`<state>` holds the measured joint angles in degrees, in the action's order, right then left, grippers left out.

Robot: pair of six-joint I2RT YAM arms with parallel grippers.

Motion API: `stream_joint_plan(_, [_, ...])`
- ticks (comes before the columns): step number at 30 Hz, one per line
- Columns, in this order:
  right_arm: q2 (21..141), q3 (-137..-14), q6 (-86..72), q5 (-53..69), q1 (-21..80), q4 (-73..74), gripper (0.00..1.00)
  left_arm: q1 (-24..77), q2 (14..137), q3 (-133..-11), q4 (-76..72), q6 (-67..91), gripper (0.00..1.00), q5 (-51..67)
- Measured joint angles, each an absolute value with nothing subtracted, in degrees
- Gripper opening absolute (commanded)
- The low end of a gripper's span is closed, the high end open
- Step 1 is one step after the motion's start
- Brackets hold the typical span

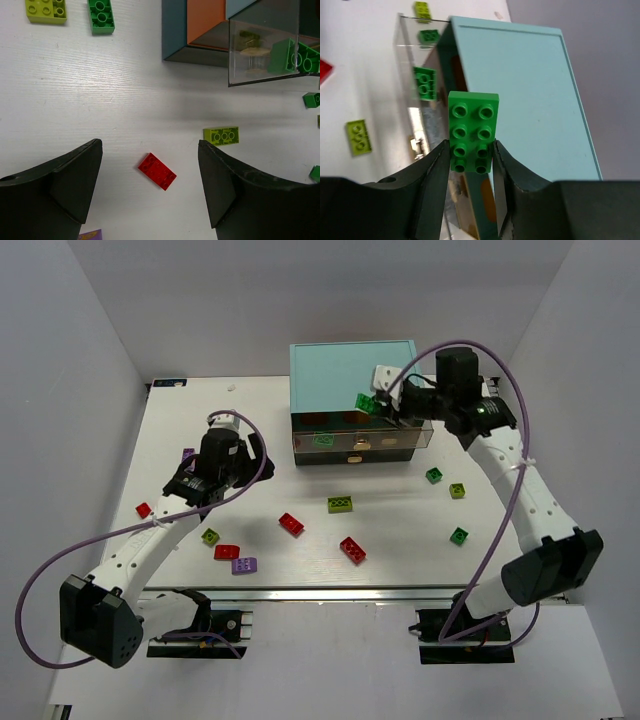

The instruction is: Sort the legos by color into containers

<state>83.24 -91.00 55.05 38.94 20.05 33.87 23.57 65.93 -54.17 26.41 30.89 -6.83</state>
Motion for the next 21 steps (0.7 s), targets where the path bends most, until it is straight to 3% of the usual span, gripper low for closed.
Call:
stream_joint_plan(7, [89.30,-91.77,51.11,29.93,21.56,28.05,0.12,23.42,65.21,-54.15,26.11,31.48,0.87,-6.83])
stream_joint_plan(21, [89.73,-90.06,50.81,25.82,22.31,28.32,0.33,22.98,64.90,-54.13,24.67,32.18,0.88,-6.39])
